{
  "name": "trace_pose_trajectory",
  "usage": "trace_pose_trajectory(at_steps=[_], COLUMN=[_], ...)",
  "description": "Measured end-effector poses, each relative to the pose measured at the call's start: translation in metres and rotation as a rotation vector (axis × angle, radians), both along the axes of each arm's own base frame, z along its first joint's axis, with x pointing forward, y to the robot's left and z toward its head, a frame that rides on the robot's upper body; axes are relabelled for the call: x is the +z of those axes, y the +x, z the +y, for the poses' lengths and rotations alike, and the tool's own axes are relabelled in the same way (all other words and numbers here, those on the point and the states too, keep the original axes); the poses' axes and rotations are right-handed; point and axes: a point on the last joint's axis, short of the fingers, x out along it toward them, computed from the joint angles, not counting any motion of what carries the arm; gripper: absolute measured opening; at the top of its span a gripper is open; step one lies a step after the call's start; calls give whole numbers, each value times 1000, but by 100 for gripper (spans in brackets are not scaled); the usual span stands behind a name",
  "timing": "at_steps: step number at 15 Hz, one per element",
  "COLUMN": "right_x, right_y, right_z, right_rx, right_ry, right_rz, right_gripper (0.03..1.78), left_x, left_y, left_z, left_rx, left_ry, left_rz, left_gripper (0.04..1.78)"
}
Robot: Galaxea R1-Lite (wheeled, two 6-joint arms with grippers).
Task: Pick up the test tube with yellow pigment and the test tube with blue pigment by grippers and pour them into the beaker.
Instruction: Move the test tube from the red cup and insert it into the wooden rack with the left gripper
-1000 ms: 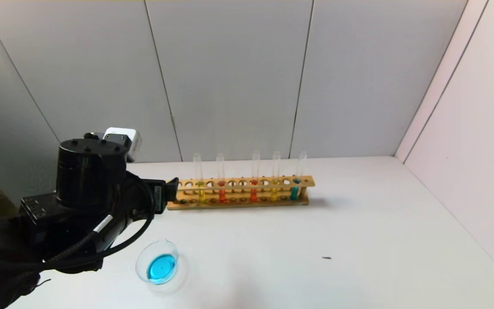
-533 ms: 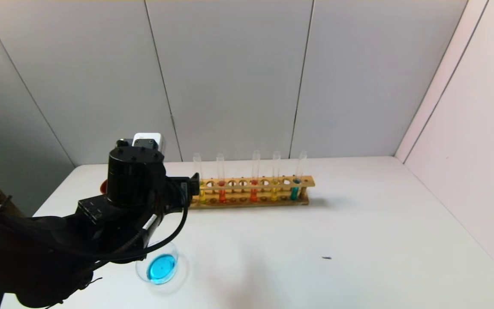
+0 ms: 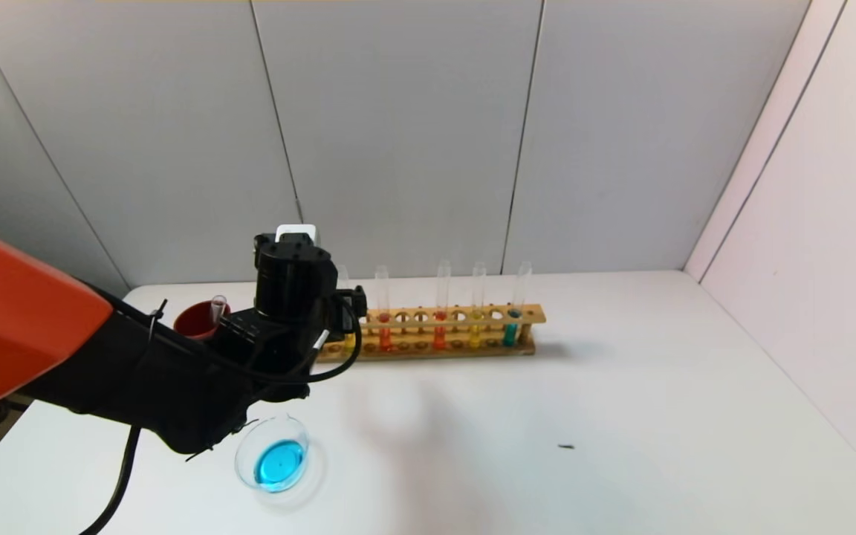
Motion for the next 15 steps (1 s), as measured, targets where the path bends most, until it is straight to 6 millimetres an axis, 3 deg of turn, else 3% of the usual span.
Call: trace_pose_trajectory(at_steps=[7,15], right_x=[0,0], right_y=[0,0], right_z=[0,0], right_rx=[-1,0], right_ry=[0,0], right_rz=[0,0], right_gripper=[170,170], left_x=[-8,-21], left_y=[44,69], left_z=[-13,-11], left_rx=[-12,2], left_ry=[26,39], left_rz=[-19,-5], left_gripper=[175,175])
